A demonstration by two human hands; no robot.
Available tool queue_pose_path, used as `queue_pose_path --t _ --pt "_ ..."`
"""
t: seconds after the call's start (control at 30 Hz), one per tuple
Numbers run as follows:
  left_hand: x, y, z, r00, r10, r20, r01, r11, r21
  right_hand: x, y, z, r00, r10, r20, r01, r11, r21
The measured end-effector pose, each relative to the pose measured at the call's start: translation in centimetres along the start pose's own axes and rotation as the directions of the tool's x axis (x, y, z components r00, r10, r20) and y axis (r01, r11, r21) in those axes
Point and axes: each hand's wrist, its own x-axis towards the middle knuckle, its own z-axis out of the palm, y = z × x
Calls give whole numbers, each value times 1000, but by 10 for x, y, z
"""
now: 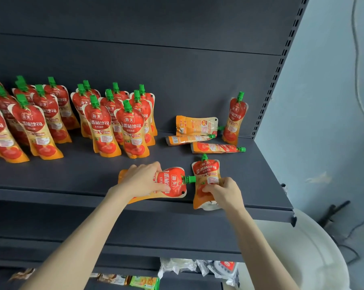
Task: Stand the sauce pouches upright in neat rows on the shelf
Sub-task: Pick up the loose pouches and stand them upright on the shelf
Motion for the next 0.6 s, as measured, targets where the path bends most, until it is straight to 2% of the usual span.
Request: queue_pose_path --t 0.03,0.1,0.17,0.27,0.33,0.4,0.5,0.6 --pt "-1 -1 -1 1000 -7 -19 5 998 -65 -2 1 0 1000 -12 -25 12 1000 9" --pt "-2 -6 -4 998 -38 -55 18 949 -316 -7 4 -1 997 -51 -51 57 991 123" --pt "-5 -11 -8 995 -62 -78 7 824 -567 -11 4 2 991 -124 -52 133 955 264" --pt "-11 -18 -19 985 -72 -156 -73 649 -757 -13 -11 13 967 -255 -30 245 884 398" --pt "-12 -27 -26 969 -102 -227 -138 539 -831 -9 -26 24 944 -331 -6 298 842 451" --pt "-11 -40 -31 946 -155 -285 -182 474 -862 -3 -42 37 912 -409 15 353 804 478" --pt "-8 -65 -37 899 -226 -375 -239 464 -853 5 -64 63 861 -507 49 424 766 484" --pt "-4 -95 -43 875 -266 -405 -260 448 -856 13 -78 92 840 -540 58 438 737 515"
